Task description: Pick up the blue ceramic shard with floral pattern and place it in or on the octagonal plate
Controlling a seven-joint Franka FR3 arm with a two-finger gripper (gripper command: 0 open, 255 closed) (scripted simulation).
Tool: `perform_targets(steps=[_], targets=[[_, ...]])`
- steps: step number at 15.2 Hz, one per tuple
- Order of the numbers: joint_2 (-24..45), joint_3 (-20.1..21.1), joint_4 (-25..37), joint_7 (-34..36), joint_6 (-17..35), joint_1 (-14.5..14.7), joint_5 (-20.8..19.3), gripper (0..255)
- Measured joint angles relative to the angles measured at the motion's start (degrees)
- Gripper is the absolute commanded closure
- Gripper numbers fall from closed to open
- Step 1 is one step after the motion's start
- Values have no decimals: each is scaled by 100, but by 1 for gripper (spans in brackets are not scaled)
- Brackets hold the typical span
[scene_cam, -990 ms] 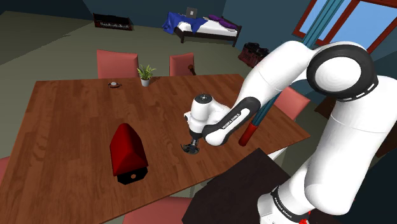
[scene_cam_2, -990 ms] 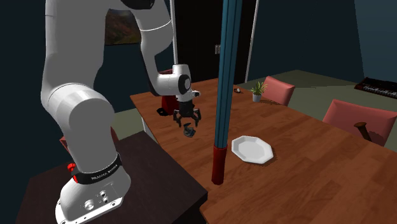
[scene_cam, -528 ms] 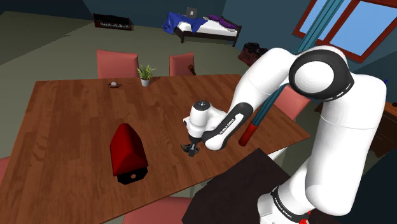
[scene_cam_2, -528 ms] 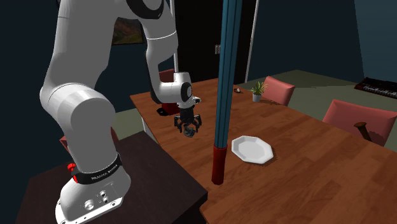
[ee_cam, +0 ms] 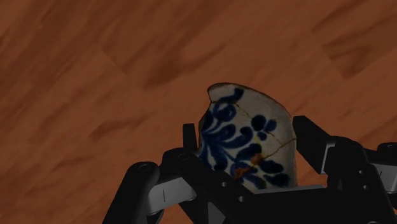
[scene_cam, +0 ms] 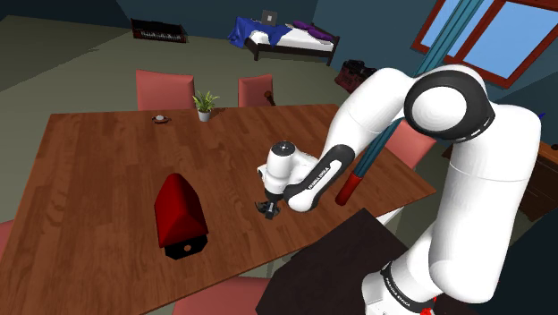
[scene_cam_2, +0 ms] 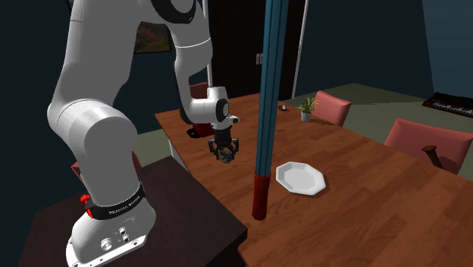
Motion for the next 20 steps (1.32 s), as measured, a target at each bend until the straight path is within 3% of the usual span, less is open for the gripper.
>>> perform_targets(steps=[9, 20], targets=[[1, 0, 0, 0, 0, 0, 0, 255], [-869, 354, -234, -423, -626, -260, 449, 255]])
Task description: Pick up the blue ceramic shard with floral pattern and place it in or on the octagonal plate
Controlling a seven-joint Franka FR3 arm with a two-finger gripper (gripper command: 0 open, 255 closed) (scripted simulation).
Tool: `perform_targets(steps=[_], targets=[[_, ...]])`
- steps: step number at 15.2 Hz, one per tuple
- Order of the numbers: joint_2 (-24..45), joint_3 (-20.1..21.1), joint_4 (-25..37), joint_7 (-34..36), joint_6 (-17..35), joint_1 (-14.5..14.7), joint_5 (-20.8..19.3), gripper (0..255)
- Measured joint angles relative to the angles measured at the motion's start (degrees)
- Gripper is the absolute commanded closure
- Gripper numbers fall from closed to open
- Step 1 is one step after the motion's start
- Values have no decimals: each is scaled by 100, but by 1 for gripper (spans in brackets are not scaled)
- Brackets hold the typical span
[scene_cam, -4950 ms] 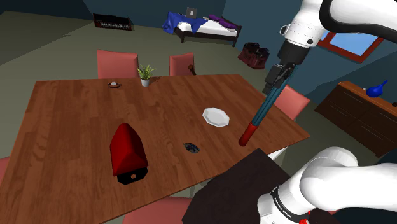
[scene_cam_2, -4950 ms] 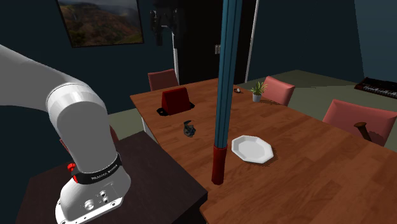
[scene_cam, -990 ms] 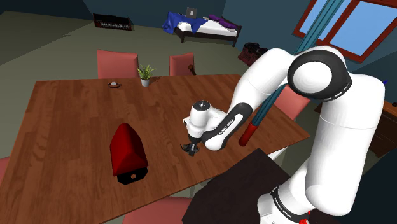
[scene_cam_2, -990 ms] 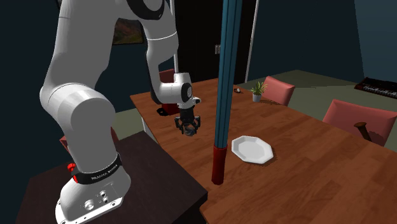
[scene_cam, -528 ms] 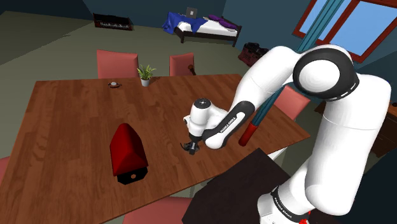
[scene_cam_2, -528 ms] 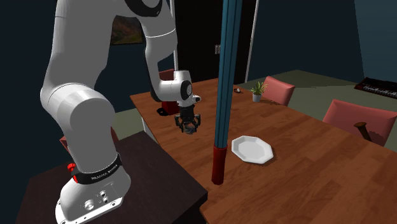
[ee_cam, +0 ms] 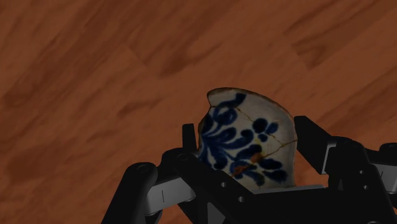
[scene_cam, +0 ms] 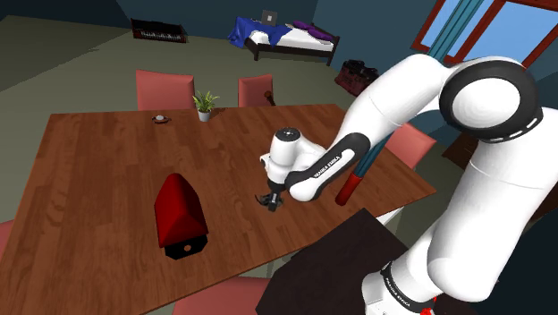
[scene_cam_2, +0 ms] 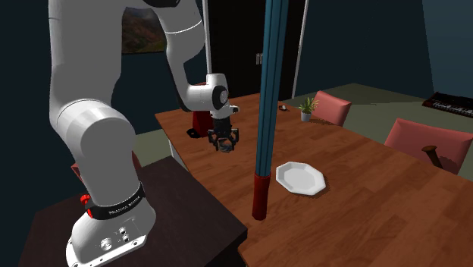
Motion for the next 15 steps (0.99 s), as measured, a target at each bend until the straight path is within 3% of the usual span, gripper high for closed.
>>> perform_targets(steps=[7, 15], targets=[[-461, 133, -30, -344, -404, -141, 310, 255], [-193, -236, 352, -1547, -355, -904, 402, 255]])
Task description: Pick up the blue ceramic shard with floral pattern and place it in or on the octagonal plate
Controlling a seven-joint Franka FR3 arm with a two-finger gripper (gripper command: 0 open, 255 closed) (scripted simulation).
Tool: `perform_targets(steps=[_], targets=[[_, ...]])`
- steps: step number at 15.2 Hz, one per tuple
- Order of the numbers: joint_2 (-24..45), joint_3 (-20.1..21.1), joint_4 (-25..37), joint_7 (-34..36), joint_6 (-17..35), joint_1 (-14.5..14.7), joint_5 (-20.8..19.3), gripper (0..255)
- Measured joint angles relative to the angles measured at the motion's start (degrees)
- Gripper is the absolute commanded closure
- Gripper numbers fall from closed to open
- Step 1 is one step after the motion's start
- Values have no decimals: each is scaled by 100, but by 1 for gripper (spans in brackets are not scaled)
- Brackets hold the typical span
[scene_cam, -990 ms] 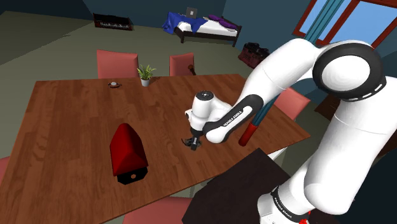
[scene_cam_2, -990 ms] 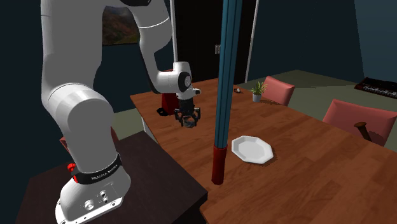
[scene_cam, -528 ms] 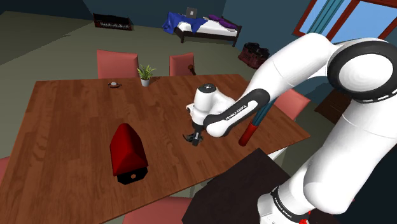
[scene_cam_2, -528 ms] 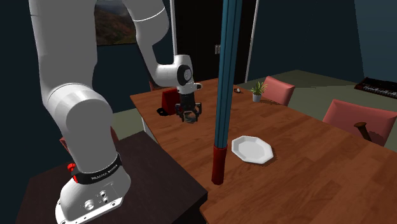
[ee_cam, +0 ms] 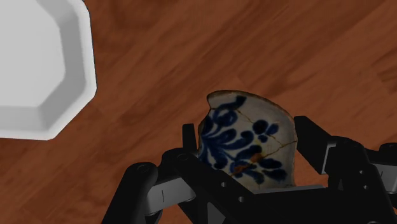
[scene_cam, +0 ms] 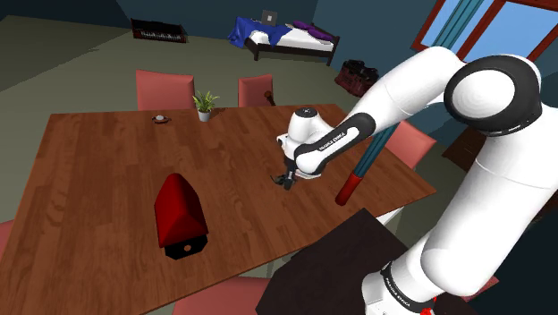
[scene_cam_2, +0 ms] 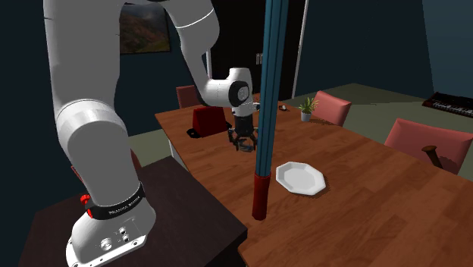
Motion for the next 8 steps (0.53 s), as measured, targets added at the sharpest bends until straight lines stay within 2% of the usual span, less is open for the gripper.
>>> perform_targets(steps=[8], targets=[[598, -233, 855, -1225, -100, -793, 204, 255]])
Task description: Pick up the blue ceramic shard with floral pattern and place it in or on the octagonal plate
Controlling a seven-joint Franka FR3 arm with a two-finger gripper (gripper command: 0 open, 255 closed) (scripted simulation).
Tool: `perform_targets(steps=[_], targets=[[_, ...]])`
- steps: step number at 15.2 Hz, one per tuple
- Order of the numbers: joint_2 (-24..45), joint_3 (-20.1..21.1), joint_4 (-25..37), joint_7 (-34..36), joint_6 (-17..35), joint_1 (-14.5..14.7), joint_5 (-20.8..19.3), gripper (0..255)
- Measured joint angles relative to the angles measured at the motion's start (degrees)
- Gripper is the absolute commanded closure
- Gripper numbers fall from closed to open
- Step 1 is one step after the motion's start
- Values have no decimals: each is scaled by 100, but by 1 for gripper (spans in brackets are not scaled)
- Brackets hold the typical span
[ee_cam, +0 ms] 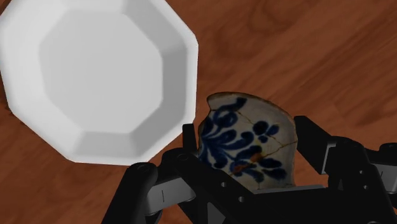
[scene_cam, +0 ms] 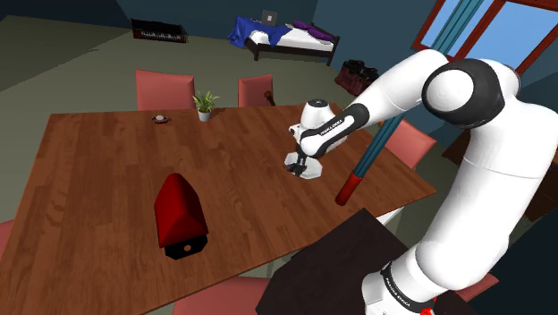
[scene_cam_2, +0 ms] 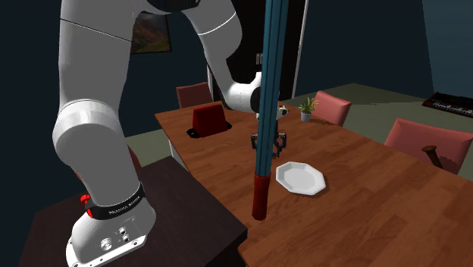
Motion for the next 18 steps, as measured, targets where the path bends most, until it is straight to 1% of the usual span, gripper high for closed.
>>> perform_targets(steps=[6, 8, 9, 10, 11, 14, 18], targets=[[574, -68, 883, -832, -211, -575, 188, 255], [780, -75, 1235, -1089, -331, -757, 253, 255], [905, -73, 1494, -1275, -445, -892, 305, 255], [1027, -81, 1631, -1347, -450, -946, 317, 255], [1134, -82, 1743, -1394, -453, -980, 326, 255], [1346, -101, 1814, -1405, -309, -1001, 308, 255], [1585, -126, 1863, -1341, -123, -966, 276, 255]])
